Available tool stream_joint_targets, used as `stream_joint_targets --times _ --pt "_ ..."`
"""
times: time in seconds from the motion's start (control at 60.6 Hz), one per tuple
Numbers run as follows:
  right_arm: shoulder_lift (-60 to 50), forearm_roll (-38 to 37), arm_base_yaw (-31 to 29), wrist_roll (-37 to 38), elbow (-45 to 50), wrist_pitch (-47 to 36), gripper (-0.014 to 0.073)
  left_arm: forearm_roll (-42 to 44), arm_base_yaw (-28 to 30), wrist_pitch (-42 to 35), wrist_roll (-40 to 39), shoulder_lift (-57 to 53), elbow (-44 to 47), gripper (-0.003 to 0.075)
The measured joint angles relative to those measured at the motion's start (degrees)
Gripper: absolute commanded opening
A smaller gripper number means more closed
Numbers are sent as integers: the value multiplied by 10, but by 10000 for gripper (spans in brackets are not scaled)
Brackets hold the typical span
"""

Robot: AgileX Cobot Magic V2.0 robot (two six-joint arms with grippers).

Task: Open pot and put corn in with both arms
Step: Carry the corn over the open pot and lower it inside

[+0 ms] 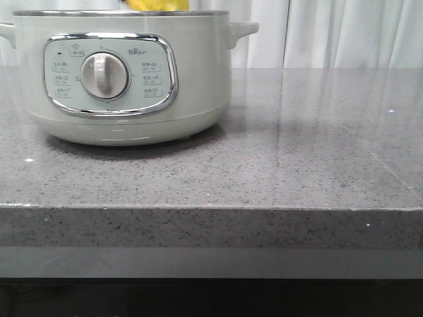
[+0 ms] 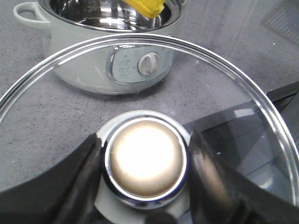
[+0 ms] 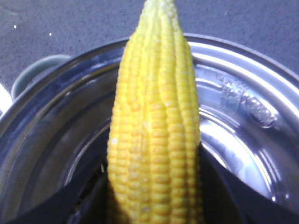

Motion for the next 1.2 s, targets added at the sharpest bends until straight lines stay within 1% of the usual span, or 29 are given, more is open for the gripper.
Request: stream_joint_targets --times 0.165,0.247,0.478,0.577,0.643,0.709,0.858,0.99,1.023,1.204 --pt "20 0 0 -1 0 20 444 0 0 0 0 0 0 179" --pt "22 0 0 -1 0 25 487 0 0 0 0 0 0 179" --pt "22 0 0 -1 -1 25 494 0 0 0 0 0 0 179" --pt "22 0 0 -1 -2 26 484 0 0 0 0 0 0 179" --pt "22 0 0 -1 -2 26 444 0 0 0 0 0 0 179" --pt "22 0 0 -1 -2 26 373 0 0 0 0 0 0 179" --pt "22 0 0 -1 -2 26 98 0 0 0 0 0 0 179" --pt "17 0 0 -1 -2 21 -57 0 0 0 0 0 0 179" --pt "16 0 0 -1 -2 17 -71 0 0 0 0 0 0 179" --pt "12 0 -2 -1 -3 7 -66 0 0 0 0 0 0 179"
